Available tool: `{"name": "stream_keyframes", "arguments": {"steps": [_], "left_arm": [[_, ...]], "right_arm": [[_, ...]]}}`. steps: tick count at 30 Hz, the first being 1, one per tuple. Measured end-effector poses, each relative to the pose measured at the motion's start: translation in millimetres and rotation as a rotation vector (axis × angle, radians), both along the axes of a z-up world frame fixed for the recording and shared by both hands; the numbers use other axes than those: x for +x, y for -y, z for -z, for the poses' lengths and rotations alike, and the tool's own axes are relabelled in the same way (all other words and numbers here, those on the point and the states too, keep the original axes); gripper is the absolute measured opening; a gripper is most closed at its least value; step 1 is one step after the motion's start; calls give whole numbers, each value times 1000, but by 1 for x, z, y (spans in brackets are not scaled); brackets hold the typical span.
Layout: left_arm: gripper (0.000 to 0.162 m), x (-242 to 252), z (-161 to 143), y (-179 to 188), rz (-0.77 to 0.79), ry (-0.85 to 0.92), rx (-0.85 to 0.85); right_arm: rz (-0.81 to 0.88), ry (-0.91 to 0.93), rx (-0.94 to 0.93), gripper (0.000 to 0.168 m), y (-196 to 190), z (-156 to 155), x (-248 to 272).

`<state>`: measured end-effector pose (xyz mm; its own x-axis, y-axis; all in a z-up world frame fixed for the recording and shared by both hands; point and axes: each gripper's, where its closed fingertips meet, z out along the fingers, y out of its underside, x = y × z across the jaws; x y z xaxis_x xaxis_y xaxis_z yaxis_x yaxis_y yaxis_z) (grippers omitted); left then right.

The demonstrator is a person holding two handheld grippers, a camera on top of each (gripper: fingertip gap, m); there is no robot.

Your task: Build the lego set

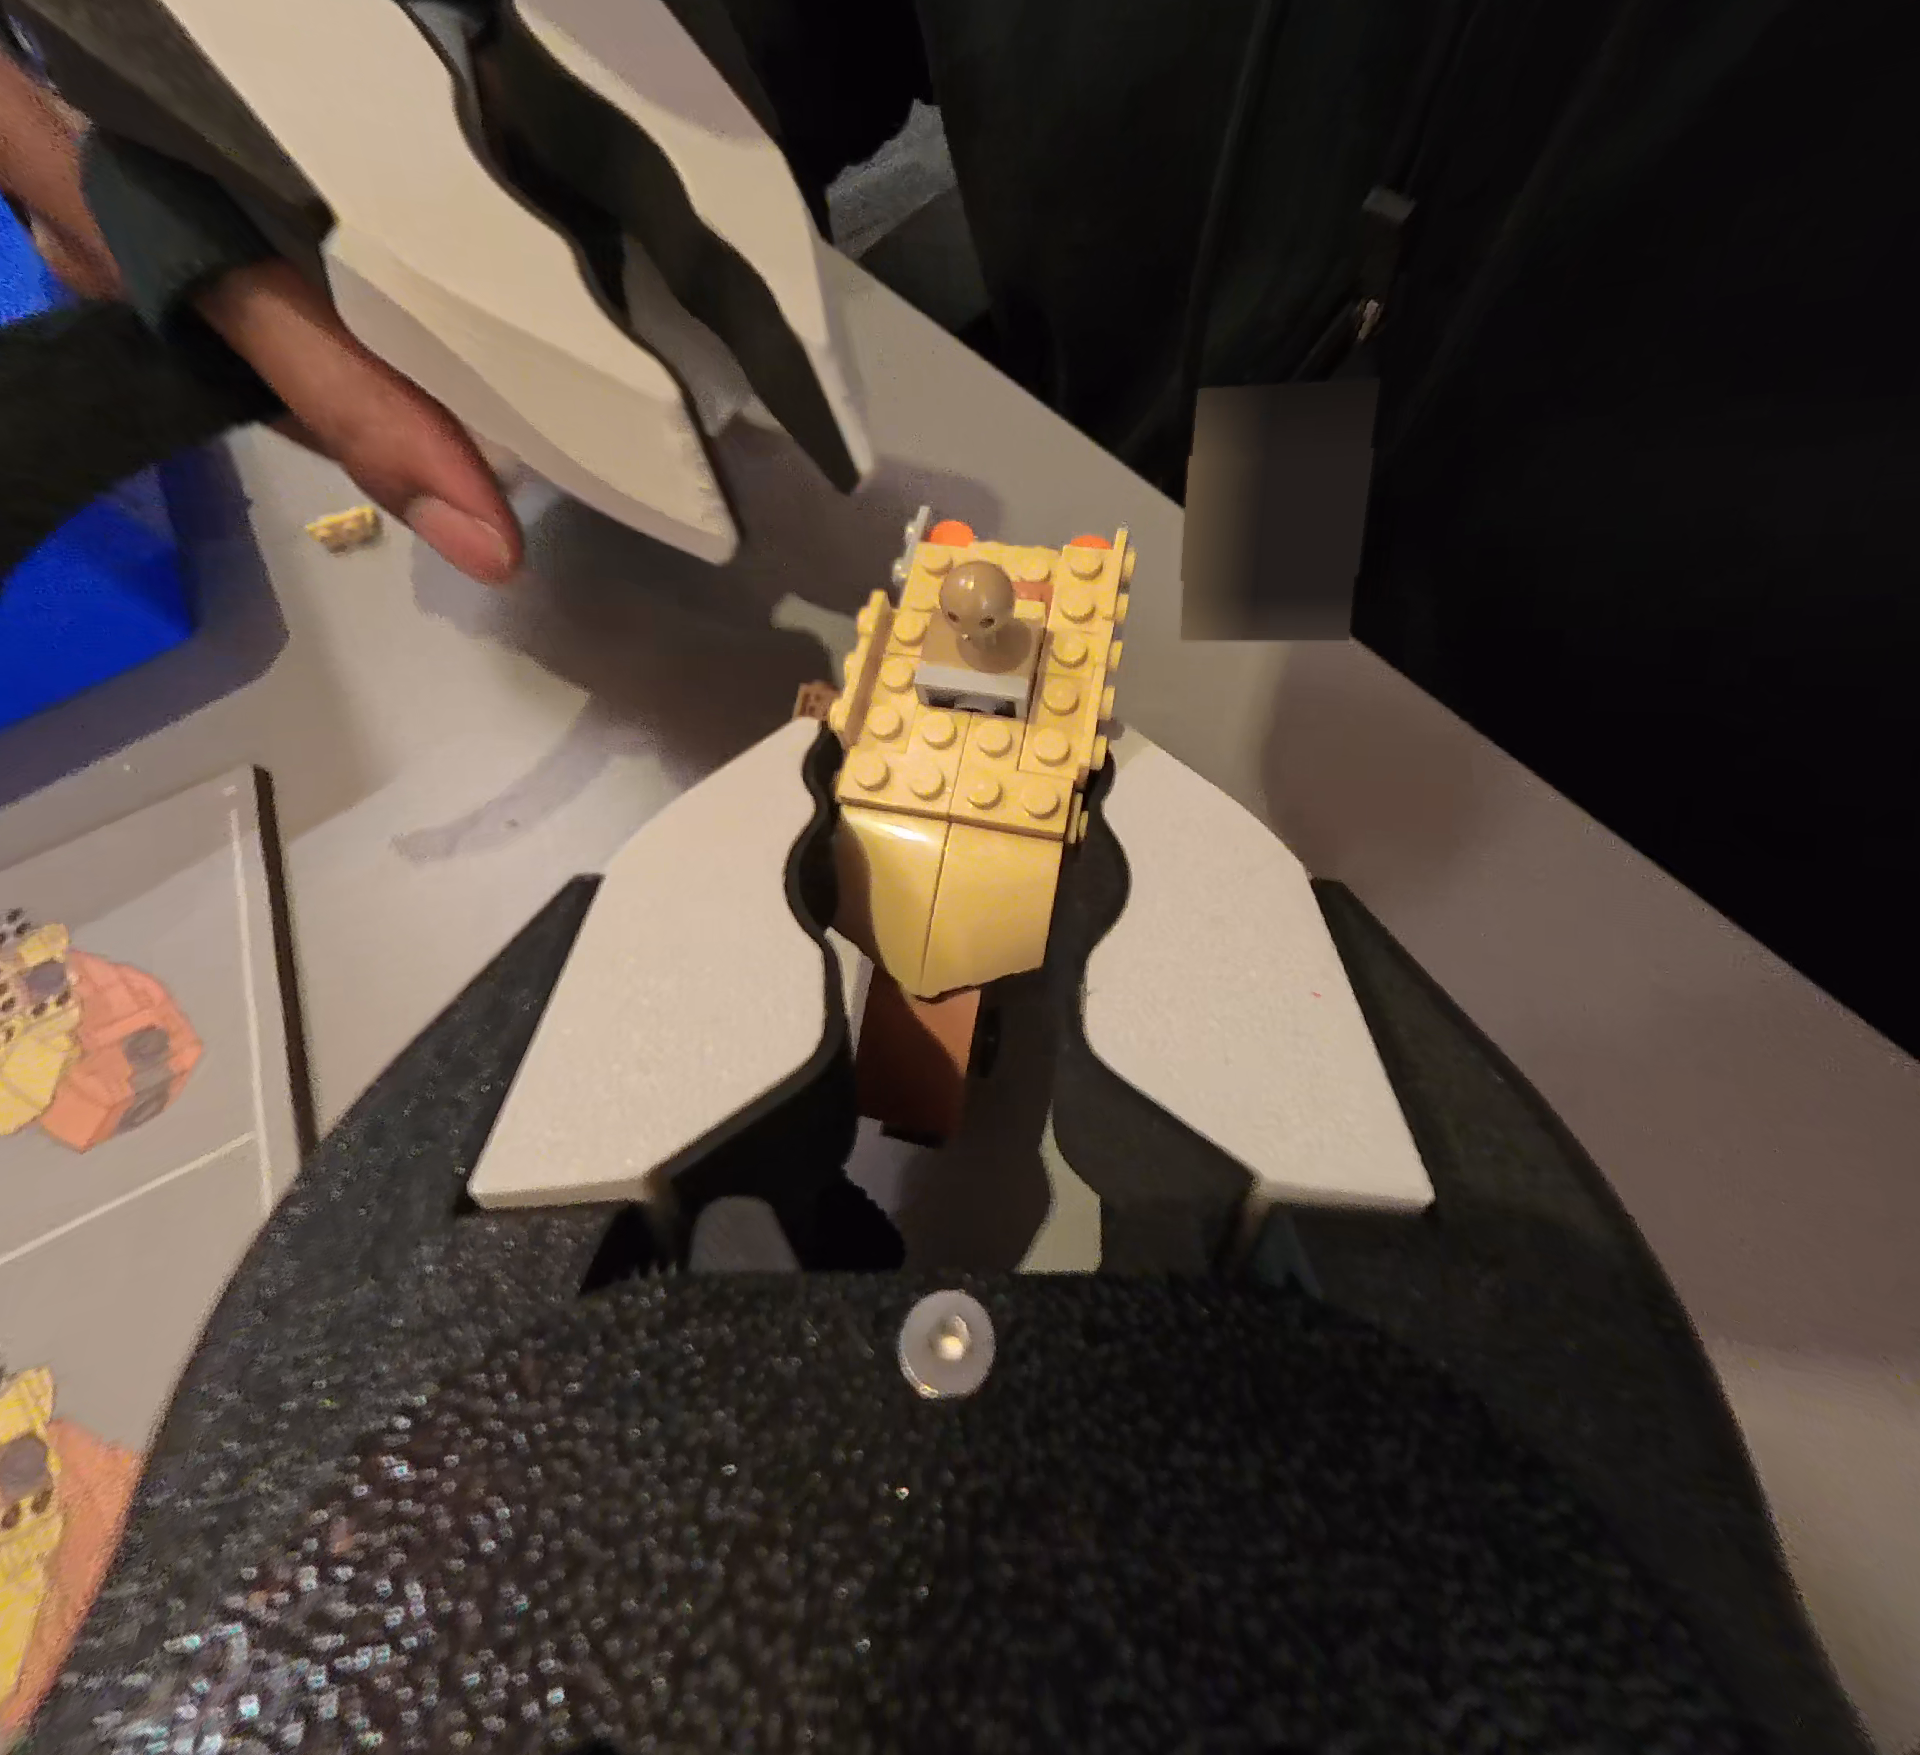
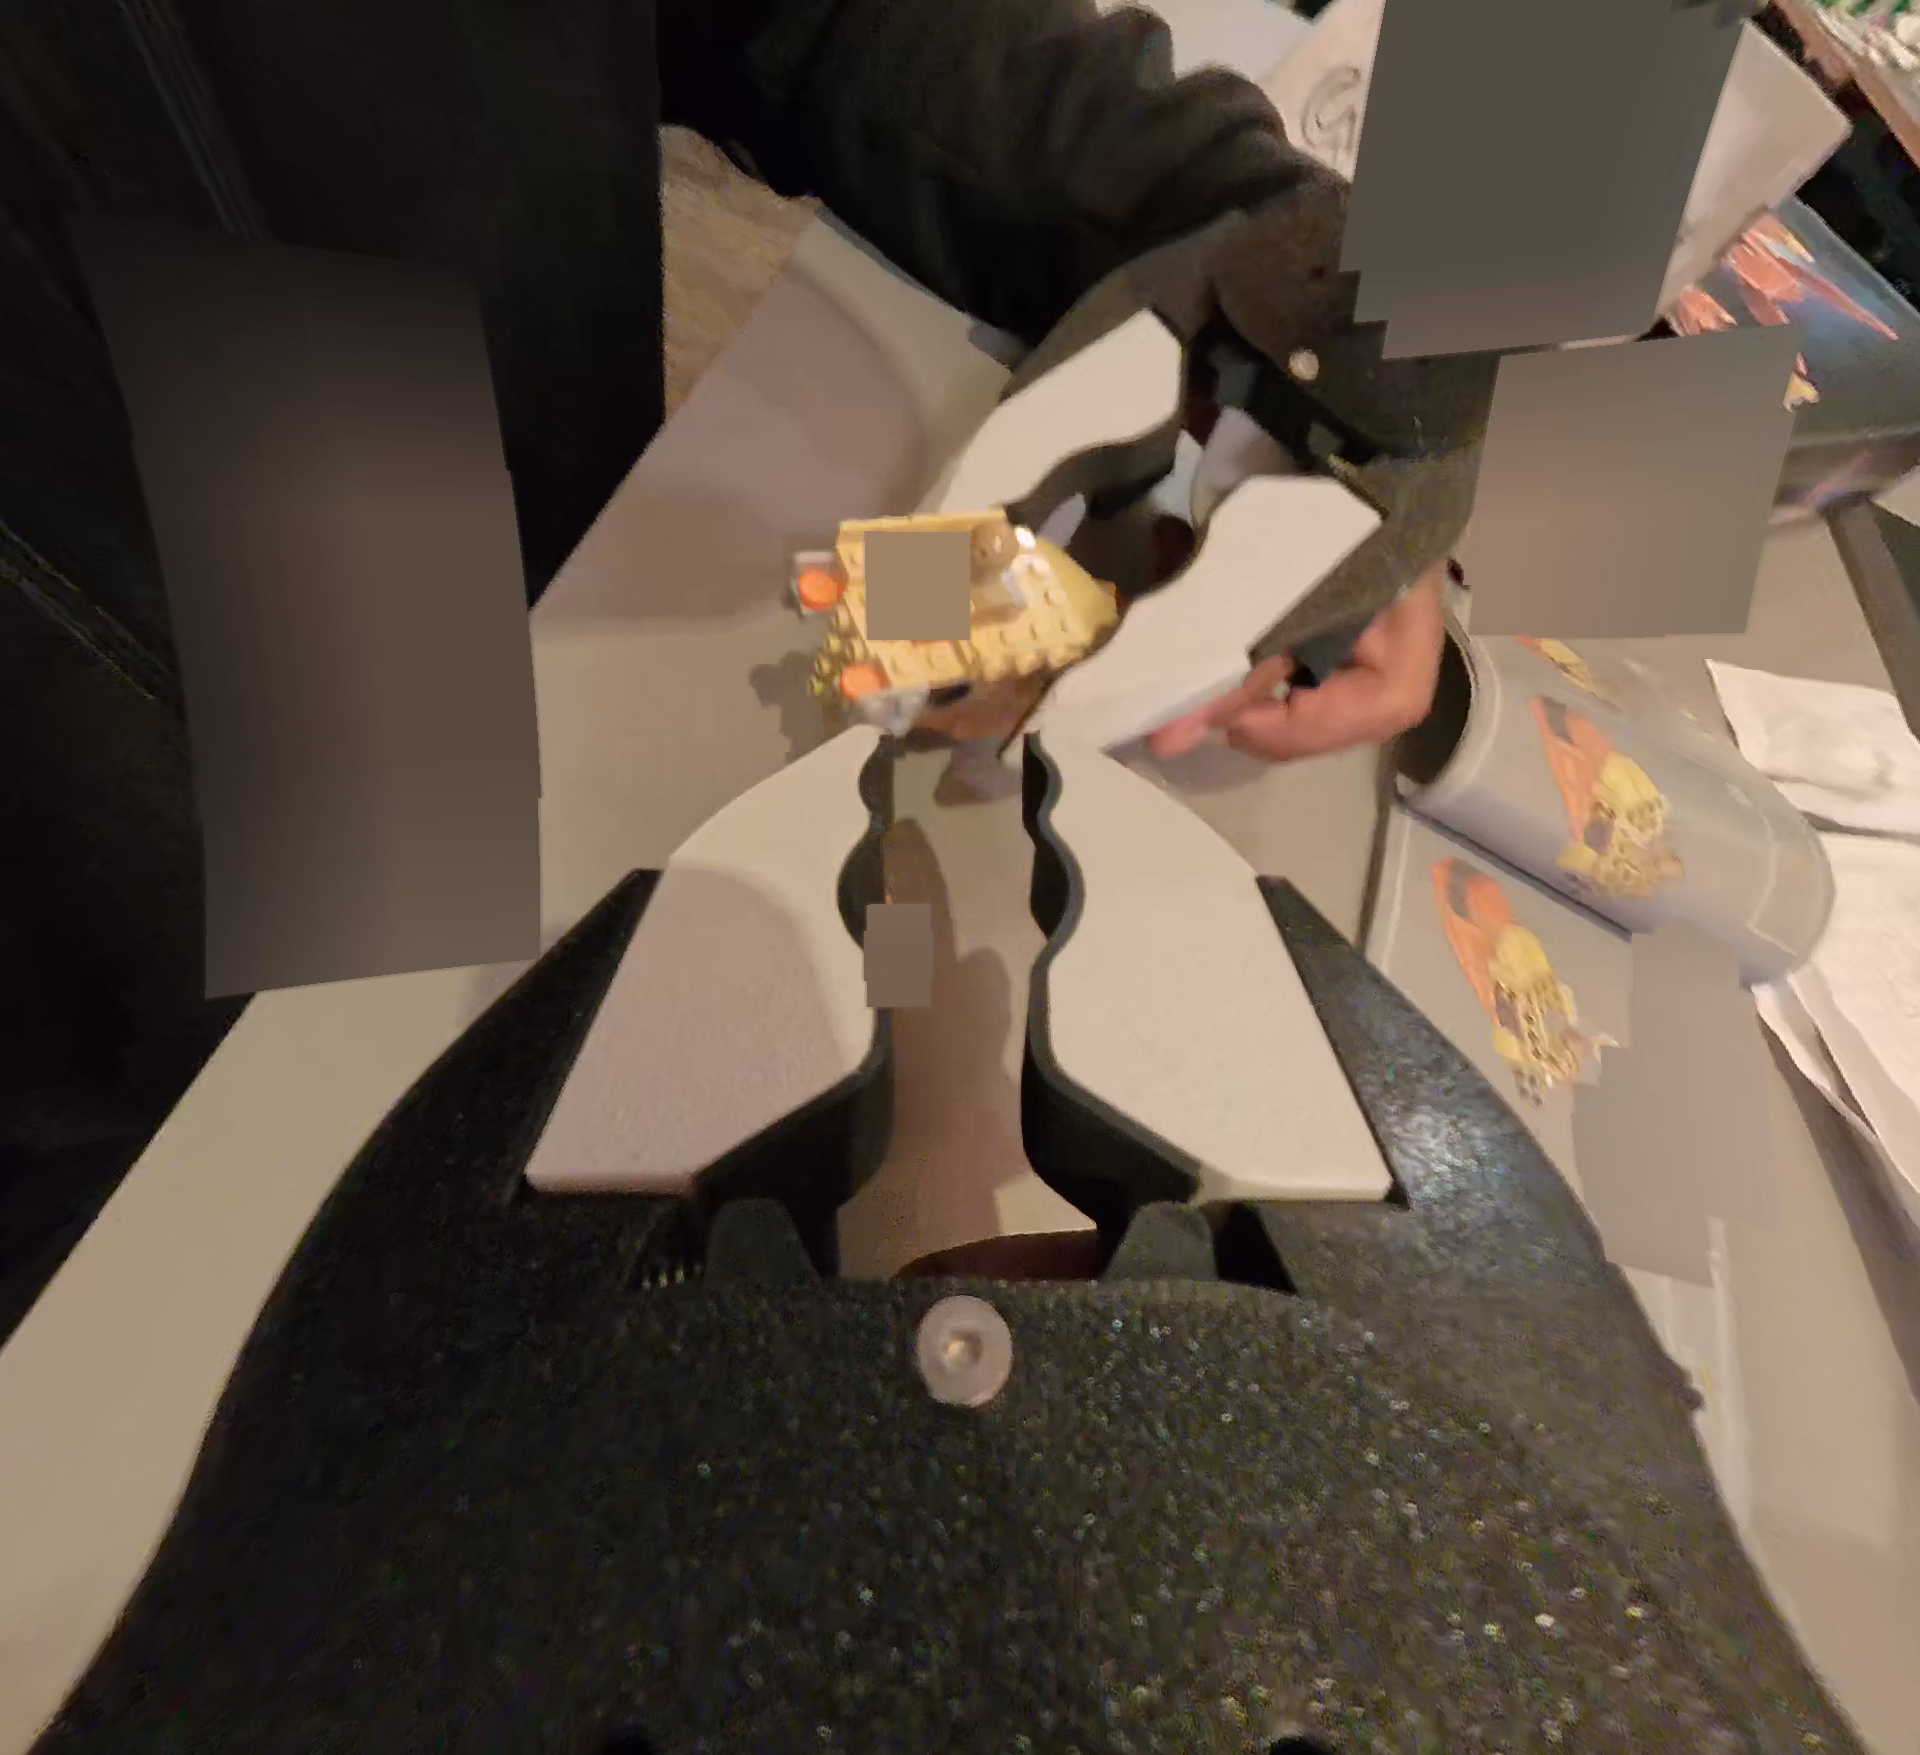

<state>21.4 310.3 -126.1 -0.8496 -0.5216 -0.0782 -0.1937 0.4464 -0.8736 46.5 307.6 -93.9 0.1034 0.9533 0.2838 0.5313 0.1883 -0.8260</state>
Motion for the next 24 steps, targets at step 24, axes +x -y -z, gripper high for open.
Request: {"name": "stream_keyframes", "arguments": {"steps": [24], "left_arm": [[44, -2, 19, -17, -98, -19, 238]], "right_arm": [[579, 284, -381, 31, 6, 73, 17]]}}
